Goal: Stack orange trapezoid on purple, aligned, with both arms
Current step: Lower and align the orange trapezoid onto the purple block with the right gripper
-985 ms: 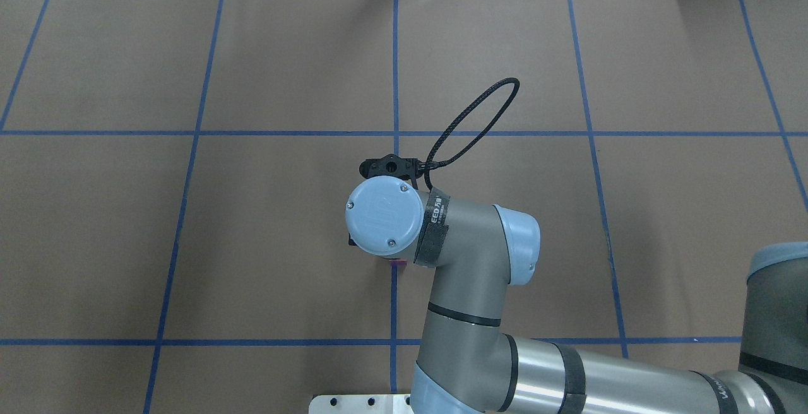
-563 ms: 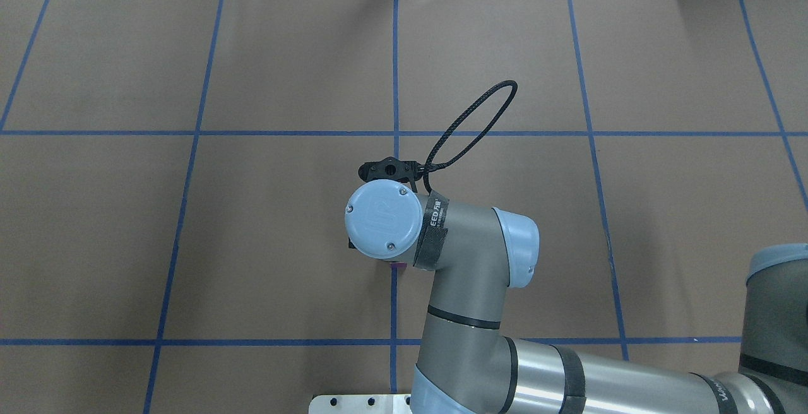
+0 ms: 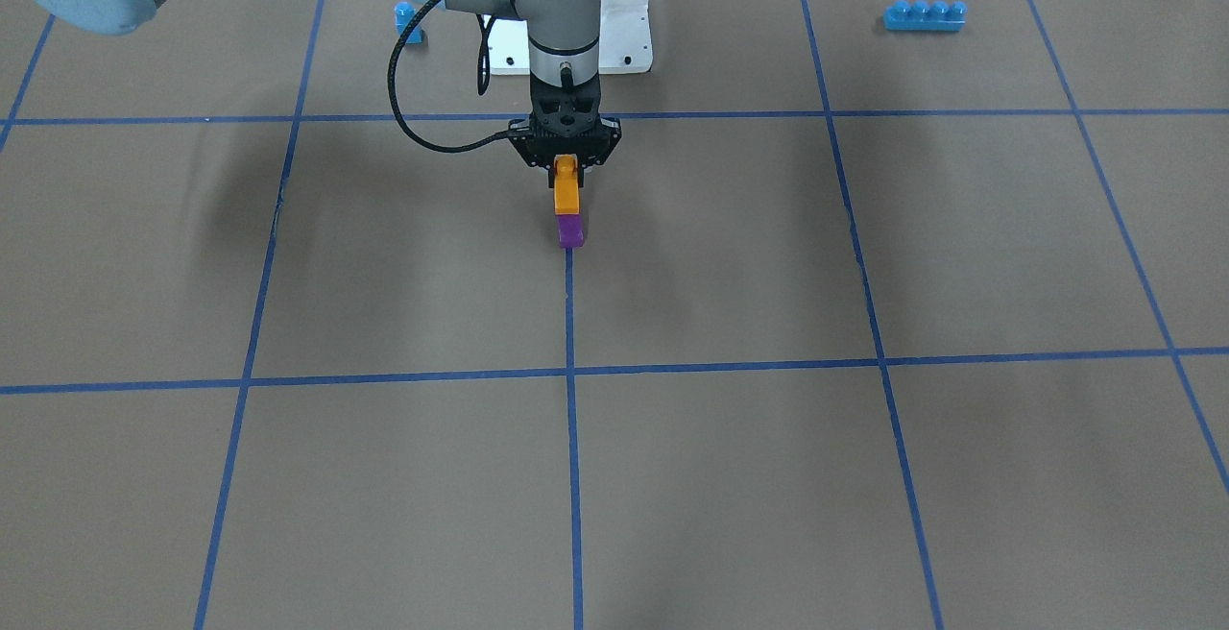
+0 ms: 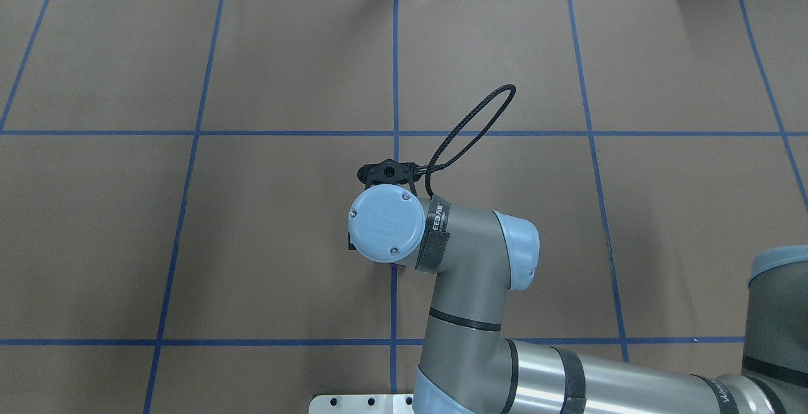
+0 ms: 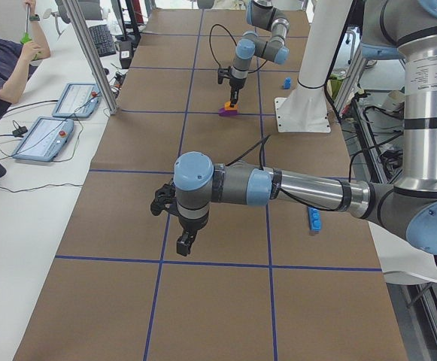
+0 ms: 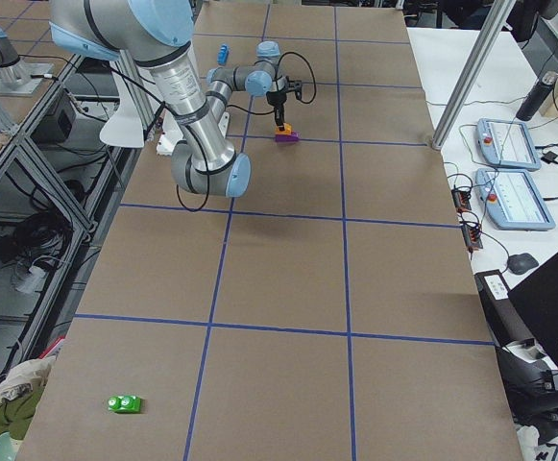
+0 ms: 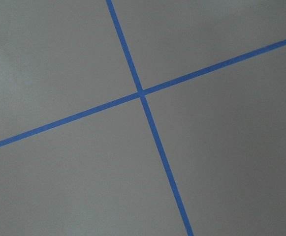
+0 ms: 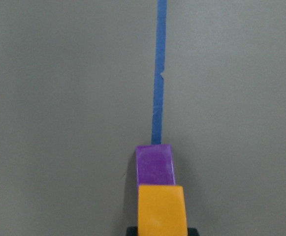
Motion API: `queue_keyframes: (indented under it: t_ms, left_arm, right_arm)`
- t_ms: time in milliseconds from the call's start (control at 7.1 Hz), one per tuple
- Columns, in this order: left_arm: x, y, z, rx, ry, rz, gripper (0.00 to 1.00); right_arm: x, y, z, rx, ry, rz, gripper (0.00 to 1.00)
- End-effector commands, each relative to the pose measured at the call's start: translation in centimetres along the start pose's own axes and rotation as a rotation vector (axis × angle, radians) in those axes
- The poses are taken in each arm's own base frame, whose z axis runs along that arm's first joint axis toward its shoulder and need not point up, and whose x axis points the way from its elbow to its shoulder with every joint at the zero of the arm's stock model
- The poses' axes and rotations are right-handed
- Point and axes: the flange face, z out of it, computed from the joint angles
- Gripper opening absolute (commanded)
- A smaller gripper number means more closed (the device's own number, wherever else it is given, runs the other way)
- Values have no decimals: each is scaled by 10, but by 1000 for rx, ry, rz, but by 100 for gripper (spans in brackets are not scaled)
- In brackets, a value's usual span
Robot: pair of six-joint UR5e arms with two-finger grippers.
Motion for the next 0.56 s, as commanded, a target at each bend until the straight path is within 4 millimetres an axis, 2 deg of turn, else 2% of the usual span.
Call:
queue_keyframes:
  t_ms: [0,141,422]
  left_arm:
    - [0,-1,-1,1,0,1,100]
    - [0,-1,-1,1,0,0,100]
    - [0,-1,-1,1,0,-2,100]
  right_arm:
    - [1,1,1,1,0,-11,84]
    - [1,0,1,11,-5,-13,100]
    - [1,0,3,12,-11,-16,100]
